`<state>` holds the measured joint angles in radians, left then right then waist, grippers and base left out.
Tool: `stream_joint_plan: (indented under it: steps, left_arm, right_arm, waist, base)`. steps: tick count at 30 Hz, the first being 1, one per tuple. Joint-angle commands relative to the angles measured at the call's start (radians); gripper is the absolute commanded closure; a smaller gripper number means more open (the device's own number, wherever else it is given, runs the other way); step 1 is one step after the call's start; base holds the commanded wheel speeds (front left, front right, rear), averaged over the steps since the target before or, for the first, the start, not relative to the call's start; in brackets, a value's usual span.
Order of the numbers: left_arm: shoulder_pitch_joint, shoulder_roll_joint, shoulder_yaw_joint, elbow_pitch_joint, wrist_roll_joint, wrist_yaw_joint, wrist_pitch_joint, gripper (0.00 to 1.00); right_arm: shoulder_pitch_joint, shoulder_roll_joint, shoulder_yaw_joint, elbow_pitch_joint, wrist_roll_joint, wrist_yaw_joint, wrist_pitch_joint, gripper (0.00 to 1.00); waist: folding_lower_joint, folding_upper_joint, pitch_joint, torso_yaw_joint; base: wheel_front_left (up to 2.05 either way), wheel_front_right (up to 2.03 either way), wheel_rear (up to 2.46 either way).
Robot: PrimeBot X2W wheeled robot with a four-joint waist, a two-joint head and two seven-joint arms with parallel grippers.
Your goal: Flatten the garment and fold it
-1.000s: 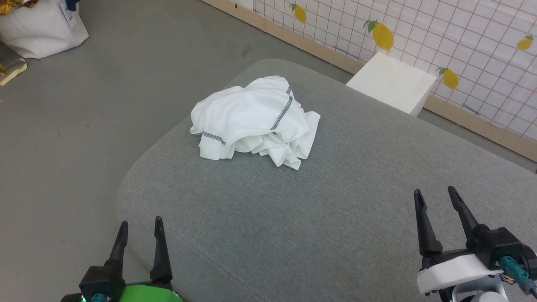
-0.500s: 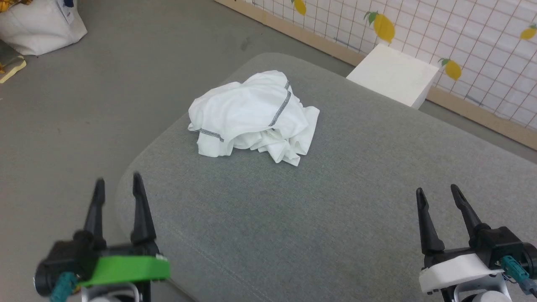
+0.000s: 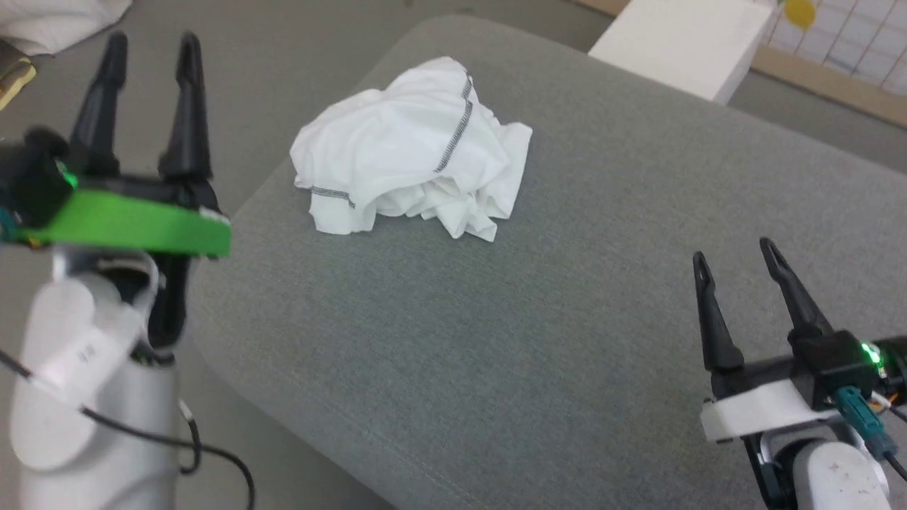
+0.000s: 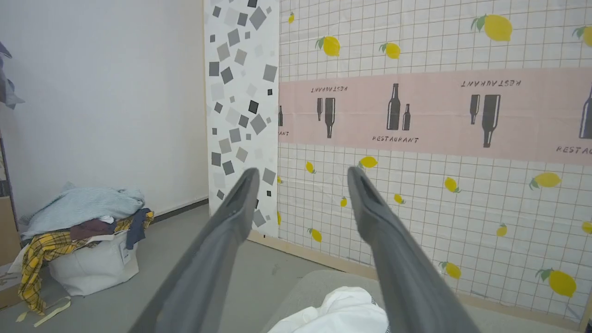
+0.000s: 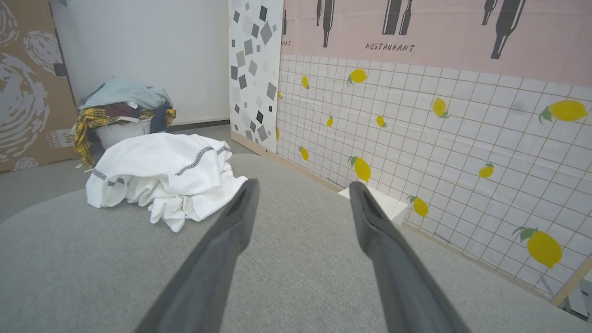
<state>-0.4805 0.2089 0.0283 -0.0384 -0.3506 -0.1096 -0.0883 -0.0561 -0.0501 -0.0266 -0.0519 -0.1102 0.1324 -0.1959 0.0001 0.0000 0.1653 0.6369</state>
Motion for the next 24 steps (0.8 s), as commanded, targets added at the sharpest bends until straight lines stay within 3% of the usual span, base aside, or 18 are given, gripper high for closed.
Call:
stream_joint_plan:
  steps: [1,9,17,24]
  left_arm:
    - [-0.047,0.027,0.007,0.035,-0.016,-0.007,0.016,0.0]
    - [-0.275,0.166,-0.09,0.238,-0.015,-0.019,0.104,0.0]
    - [-0.385,0.293,-0.276,0.42,-0.066,-0.021,0.189,0.0]
    - [-0.423,0.341,-0.404,0.529,-0.143,-0.021,0.226,0.0]
  right_arm:
    - [-0.029,0.0,0.018,-0.024,-0.019,-0.002,0.016,0.0]
    - [-0.093,-0.017,0.091,-0.147,-0.073,-0.002,0.086,0.0]
    - [-0.141,-0.055,0.167,-0.26,-0.076,-0.002,0.139,0.0]
    - [-0.175,-0.086,0.171,-0.323,-0.078,-0.002,0.187,0.0]
  waist:
    - [-0.0001,0.0,0.119,-0.045]
    - [-0.0001,0.0,0.275,-0.118]
    - [-0.0001,0.0,0.399,-0.196]
    - [-0.0001,0.0,0.484,-0.235]
  base:
    - [0.0,0.0,0.0]
    - [0.0,0.0,0.0]
    - [0.0,0.0,0.0]
    - [0.0,0.0,0.0]
